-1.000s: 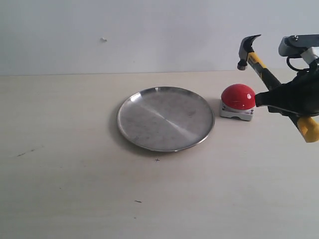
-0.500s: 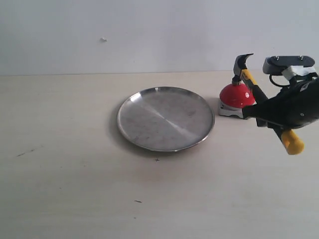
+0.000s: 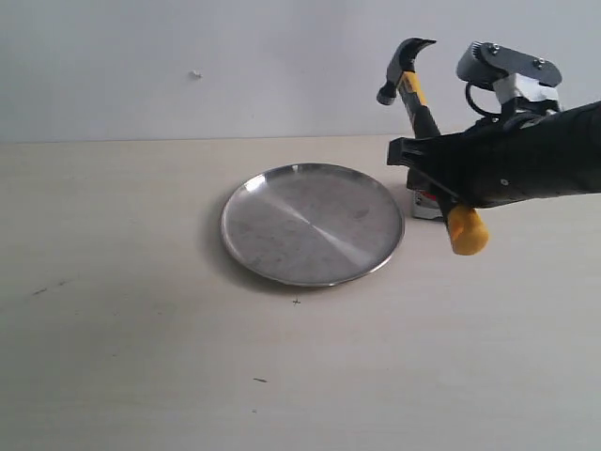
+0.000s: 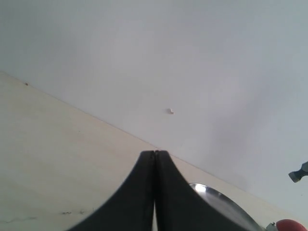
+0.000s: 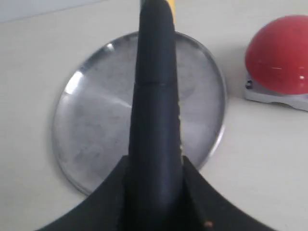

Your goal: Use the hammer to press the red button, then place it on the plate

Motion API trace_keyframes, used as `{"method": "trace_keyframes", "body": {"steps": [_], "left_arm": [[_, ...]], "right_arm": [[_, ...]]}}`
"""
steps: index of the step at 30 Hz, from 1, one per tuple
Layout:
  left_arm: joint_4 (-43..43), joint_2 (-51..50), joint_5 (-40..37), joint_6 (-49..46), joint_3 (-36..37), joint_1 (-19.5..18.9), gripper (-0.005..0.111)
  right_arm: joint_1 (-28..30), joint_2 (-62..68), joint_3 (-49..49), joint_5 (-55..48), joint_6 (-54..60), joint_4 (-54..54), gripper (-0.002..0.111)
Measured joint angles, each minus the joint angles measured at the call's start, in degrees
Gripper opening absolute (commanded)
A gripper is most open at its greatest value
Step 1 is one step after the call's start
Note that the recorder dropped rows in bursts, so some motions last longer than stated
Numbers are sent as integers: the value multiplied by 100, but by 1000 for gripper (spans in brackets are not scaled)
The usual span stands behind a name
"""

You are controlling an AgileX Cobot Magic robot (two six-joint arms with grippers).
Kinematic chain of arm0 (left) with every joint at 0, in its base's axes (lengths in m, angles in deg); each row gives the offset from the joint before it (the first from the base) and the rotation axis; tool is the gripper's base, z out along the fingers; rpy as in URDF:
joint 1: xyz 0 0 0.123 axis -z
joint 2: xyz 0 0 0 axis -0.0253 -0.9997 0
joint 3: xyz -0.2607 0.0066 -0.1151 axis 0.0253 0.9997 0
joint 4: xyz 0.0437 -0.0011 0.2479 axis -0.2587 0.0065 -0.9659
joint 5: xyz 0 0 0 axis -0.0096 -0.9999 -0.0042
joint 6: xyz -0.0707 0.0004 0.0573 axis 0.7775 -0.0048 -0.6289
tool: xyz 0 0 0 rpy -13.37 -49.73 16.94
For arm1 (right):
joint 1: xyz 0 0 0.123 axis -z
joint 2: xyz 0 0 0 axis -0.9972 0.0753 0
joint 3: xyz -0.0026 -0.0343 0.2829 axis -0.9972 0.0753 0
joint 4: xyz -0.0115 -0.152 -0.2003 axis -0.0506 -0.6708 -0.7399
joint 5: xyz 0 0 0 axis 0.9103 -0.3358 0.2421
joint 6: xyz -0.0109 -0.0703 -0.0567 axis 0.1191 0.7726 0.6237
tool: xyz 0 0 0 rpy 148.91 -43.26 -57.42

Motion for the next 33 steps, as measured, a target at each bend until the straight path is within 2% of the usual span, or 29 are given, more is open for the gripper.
{"method": "trace_keyframes", "body": {"steps": [4,7,10,13,16,21,25,33], "left_arm": [[0,0,0,0,0,0,0],[0,0,0,0,0,0,0],[0,0,0,0,0,0,0],[0,0,0,0,0,0,0],[0,0,0,0,0,0,0],[0,0,0,0,0,0,0],[0,0,0,0,0,0,0],[0,0,0,0,0,0,0]], "right_arm": [[-446,0,48,741,136,296,0],[-809,0,227,1898,-306,157,0],[-1002,8,381,2712,-1535,-745,0],[-1031,120,407,3150,-3200,-2238,0],[-1041,315,366,3161,-4648,-3391,0],[-1041,880,117,2587,-6032,-4533,0],[-1041,1352,-138,2527,-7232,-5659,0],[-1041,2269,-721,3052,-8124,-6159,0]]}}
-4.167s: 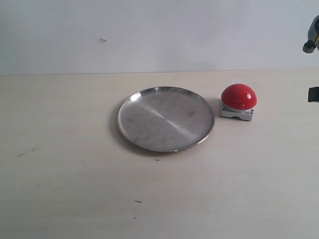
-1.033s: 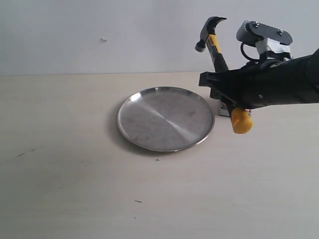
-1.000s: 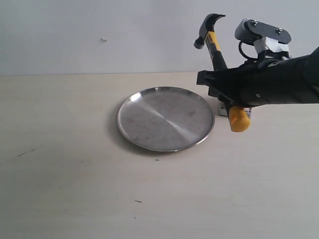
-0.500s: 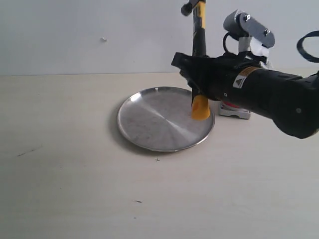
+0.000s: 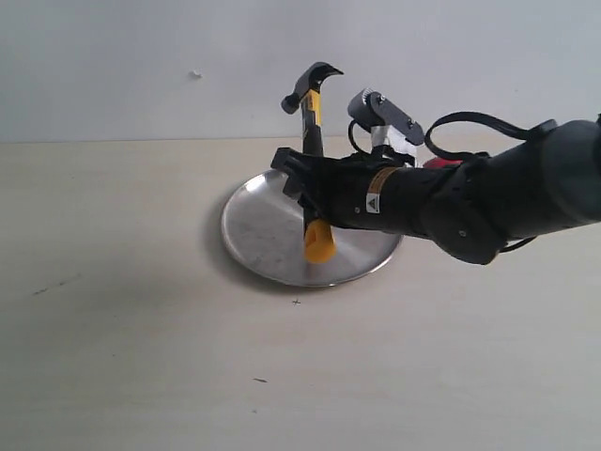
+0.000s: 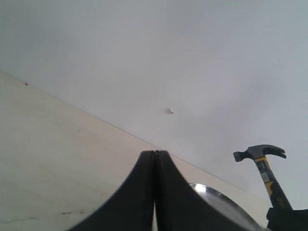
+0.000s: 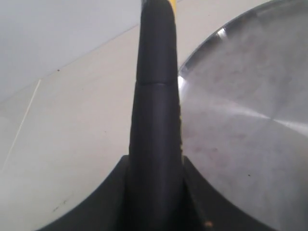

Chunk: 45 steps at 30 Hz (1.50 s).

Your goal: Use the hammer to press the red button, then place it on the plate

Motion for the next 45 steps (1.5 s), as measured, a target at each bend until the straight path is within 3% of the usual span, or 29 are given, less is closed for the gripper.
{"method": "trace_keyframes", "body": {"steps": [20,27,45], "left_arm": [[0,0,0,0,0,0,0],[0,0,0,0,0,0,0],[0,0,0,0,0,0,0]], "right_arm": [[0,1531,-1235,-71,-511,-99,0],[0,1759,-1631,-674,-534,-146,0],[0,2053,-1946,-964,-567,-188,0]]}}
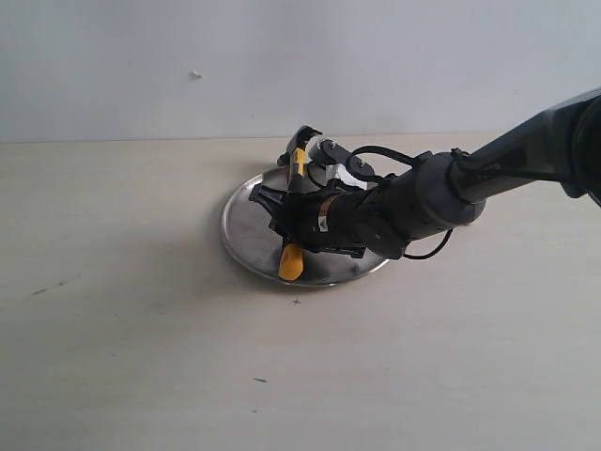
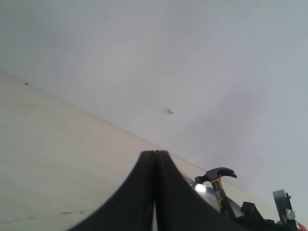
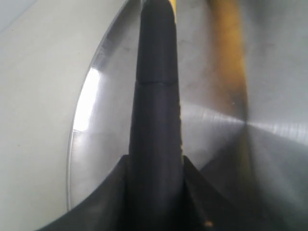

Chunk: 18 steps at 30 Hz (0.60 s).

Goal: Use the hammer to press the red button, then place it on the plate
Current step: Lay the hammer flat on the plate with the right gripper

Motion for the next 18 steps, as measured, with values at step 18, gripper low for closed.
{"method": "trace_keyframes", "body": {"steps": [18], "left_arm": [[12,0,0,0,0,0,0]], "right_arm": [[0,0,0,0,-13,0,8]]}}
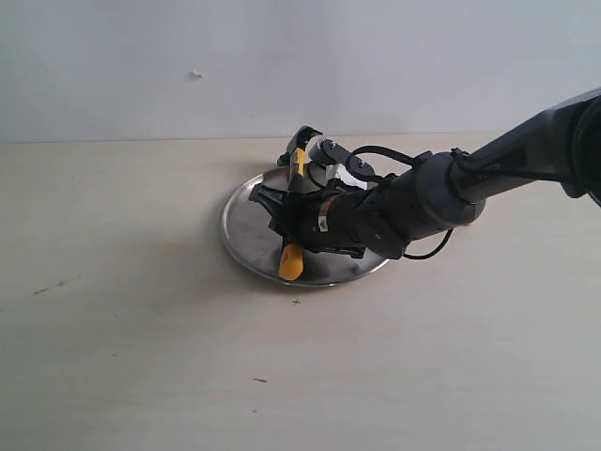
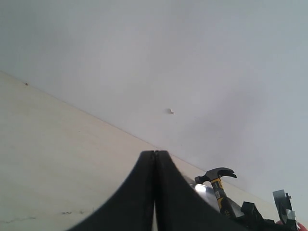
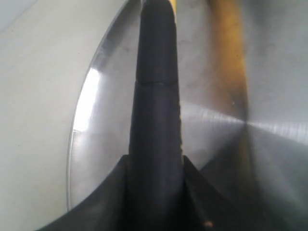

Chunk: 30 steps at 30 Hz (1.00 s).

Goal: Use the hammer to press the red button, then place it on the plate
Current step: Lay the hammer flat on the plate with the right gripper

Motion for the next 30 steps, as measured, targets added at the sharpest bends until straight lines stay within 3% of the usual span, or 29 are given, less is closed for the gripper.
{"method": "trace_keyframes", "body": {"steps": [25,30], "left_arm": [[0,0,0,0,0,0,0],[0,0,0,0,0,0,0]], "right_arm": [[0,-153,-13,23,-32,-16,44],[0,-365,-13,-365,-9,-16,49]]}}
